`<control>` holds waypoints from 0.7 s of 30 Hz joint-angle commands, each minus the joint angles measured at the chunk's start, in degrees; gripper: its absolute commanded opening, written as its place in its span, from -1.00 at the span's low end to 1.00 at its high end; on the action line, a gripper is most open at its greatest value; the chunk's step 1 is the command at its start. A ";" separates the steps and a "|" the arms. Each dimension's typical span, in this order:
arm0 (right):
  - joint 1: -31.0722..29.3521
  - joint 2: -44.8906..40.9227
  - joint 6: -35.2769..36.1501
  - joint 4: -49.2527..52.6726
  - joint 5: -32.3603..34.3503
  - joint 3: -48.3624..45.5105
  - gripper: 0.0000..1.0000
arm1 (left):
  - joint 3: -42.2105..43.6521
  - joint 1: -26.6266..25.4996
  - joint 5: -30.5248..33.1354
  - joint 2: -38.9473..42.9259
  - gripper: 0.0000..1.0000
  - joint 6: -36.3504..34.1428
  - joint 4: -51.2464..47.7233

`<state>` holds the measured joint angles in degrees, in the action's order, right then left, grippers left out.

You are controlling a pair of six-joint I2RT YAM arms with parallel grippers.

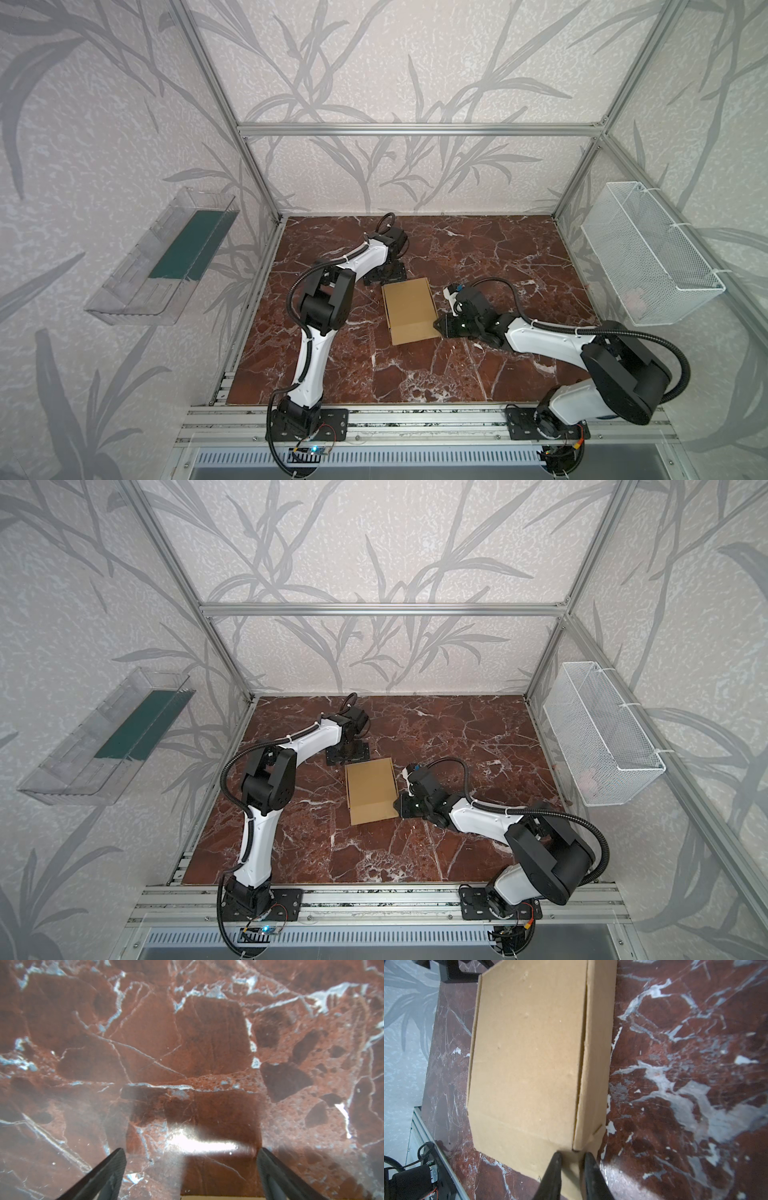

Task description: Fold the paper box

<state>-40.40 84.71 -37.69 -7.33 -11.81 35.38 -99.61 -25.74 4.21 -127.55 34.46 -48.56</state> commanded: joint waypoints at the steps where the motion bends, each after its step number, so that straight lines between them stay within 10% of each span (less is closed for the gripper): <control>1: -0.16 1.91 0.75 -3.01 3.08 -1.36 -0.58 | 2.00 -0.72 -2.32 -1.51 0.98 -1.36 -3.92; 21: -0.12 1.42 3.50 -5.93 6.79 -3.82 -0.56 | 1.80 -0.89 -3.15 -1.91 0.98 -1.62 -3.83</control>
<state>-40.84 84.73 -35.07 -12.62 -9.85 32.60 -99.59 -25.71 3.33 -127.55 34.41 -48.34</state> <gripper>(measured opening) 0.220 0.992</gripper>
